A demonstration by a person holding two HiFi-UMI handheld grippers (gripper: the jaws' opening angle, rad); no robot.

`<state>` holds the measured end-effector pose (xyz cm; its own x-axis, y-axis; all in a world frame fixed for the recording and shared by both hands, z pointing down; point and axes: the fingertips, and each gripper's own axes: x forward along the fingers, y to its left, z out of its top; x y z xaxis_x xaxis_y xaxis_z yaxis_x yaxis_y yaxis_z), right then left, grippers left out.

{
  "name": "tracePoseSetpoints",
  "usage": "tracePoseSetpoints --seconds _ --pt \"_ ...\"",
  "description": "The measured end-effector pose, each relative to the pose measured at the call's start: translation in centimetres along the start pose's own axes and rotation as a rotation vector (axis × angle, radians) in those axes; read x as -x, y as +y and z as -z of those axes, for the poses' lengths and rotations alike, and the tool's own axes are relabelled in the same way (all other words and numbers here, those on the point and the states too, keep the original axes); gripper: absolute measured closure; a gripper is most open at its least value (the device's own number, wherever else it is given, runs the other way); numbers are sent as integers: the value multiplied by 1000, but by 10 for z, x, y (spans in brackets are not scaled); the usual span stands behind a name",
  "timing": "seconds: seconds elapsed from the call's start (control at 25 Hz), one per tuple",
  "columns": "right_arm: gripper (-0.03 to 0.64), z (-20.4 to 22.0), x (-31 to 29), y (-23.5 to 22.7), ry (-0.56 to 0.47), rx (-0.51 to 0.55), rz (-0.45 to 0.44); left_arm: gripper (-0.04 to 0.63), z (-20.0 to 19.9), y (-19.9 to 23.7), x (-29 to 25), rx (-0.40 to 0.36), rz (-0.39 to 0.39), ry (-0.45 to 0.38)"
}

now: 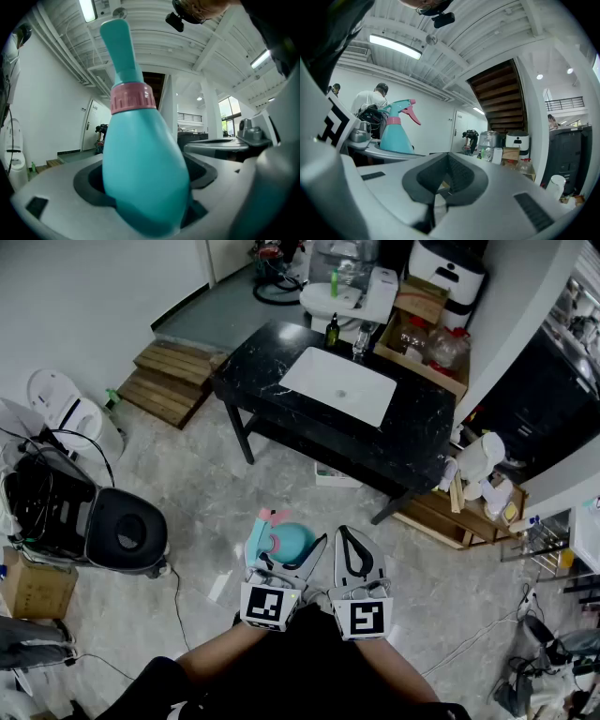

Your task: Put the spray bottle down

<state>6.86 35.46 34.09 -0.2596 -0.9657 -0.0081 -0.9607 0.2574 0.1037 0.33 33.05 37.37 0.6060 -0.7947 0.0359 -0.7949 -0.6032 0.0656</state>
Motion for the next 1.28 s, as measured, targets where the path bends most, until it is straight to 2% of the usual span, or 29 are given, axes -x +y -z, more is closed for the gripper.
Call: tracePoseSetpoints --seconds 0.2,0.68,1.04,1.28 --pt "600 9 5 -21 8 -38 -8 155 -3 -15 -12 -39 -2 -14" --pt "600 29 18 -51 20 -49 -62 155 8 -26 -25 -46 -81 1" --pt "600 44 22 -66 37 -68 -71 155 3 -7 -24 -55 -160 -19" --pt "600 55 16 -69 46 -93 -84 155 1 -3 -28 -30 -163 -56"
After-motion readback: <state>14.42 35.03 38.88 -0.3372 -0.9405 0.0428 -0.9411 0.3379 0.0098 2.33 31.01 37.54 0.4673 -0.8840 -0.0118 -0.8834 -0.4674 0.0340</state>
